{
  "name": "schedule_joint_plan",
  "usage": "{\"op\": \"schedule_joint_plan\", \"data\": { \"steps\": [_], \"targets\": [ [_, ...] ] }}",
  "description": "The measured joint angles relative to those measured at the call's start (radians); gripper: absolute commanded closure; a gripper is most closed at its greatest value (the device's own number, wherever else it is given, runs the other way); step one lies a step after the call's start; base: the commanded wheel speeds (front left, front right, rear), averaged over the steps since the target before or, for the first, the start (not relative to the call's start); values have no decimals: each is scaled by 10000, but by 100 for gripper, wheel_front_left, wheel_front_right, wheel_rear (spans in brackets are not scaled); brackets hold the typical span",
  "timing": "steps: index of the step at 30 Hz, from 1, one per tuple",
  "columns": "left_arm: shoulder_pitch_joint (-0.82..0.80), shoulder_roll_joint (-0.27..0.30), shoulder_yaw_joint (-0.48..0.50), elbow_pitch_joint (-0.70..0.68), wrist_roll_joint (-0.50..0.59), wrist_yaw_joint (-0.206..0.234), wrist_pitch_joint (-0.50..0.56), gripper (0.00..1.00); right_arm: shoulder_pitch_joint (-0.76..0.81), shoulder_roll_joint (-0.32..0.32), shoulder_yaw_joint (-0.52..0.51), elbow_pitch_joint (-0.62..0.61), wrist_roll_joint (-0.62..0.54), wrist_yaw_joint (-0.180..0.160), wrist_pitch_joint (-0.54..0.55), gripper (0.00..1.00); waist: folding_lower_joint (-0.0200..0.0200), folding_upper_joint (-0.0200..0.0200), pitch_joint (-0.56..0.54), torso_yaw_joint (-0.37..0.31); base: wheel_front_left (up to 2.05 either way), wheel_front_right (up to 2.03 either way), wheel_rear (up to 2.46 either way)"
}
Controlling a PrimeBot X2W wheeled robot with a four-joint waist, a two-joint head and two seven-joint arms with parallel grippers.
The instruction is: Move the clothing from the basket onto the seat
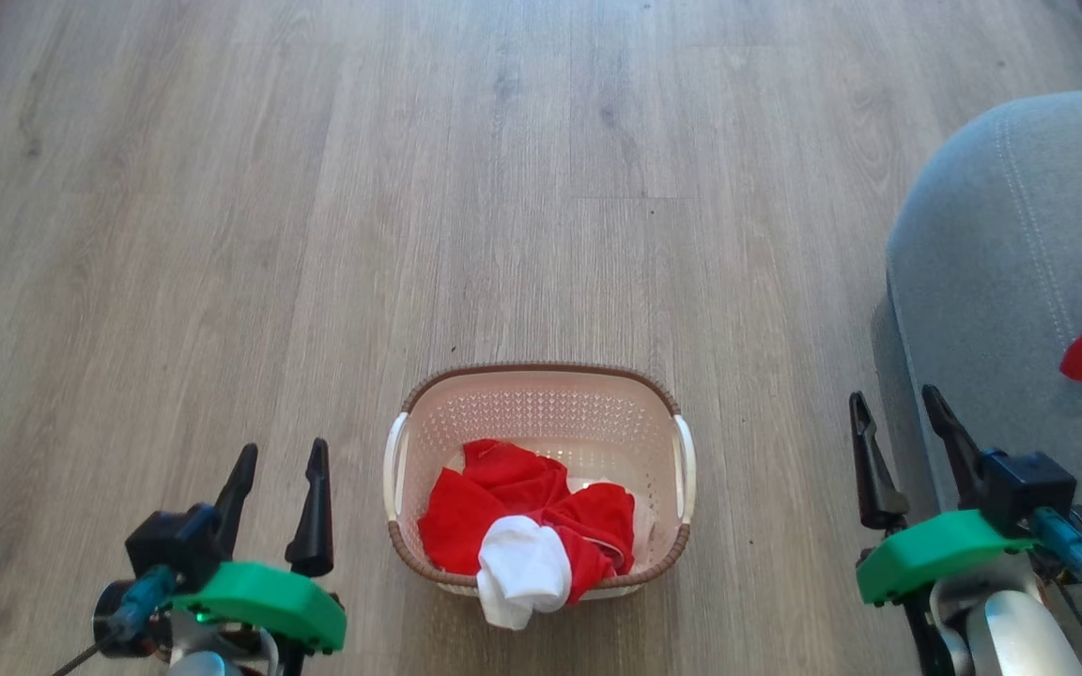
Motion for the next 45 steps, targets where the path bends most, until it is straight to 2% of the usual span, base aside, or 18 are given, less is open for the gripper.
{"op": "schedule_joint_plan", "data": {
  "steps": [15,36,45],
  "targets": [
    [1,-2,-38,-23,73,-10,0,0,5,4,115,-10,2,0,-8,0,0,0,10,-319,0,0,0],
    [0,-4,-79,-58,73,-6,0,0,6,4,173,-12,2,0,-8,0,1,0,34,-343,0,0,0],
    [-125,-4,-253,-130,73,2,0,0,-55,6,161,-201,-2,0,-8,0,1,0,518,-398,0,0,0]
  ]
}}
